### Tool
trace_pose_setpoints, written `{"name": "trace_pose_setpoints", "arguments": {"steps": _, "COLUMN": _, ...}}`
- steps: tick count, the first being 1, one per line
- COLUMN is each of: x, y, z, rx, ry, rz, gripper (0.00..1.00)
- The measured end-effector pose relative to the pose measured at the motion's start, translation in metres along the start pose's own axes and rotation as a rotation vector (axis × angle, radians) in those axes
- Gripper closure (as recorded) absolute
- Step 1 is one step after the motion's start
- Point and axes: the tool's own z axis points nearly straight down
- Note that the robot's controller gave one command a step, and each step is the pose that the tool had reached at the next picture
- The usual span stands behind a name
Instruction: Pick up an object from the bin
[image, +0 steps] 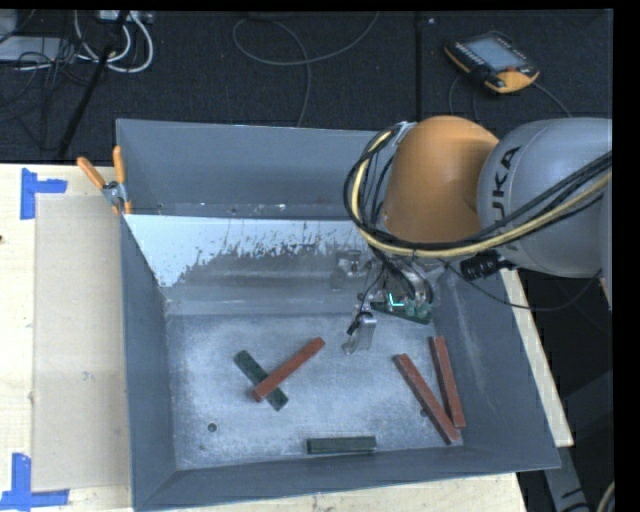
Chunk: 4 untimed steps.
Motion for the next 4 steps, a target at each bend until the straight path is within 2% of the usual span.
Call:
{"name": "trace_pose_setpoints", "arguments": {"steps": 1, "x": -0.002, "y": 0.000, "z": -0.005, "rx": 0.000, "ry": -0.007, "rz": 0.001, "gripper": 0.00}}
{"name": "trace_pose_setpoints", "arguments": {"steps": 2, "x": 0.025, "y": 0.023, "z": 0.035, "rx": 0.001, "ry": -0.011, "rz": -0.074, "gripper": 0.00}}
{"name": "trace_pose_setpoints", "arguments": {"steps": 3, "x": 0.024, "y": 0.031, "z": 0.056, "rx": -0.001, "ry": -0.003, "rz": -0.045, "gripper": 0.00}}
{"name": "trace_pose_setpoints", "arguments": {"steps": 4, "x": 0.037, "y": 0.057, "z": 0.062, "rx": 0.002, "ry": -0.007, "rz": -0.062, "gripper": 0.00}}
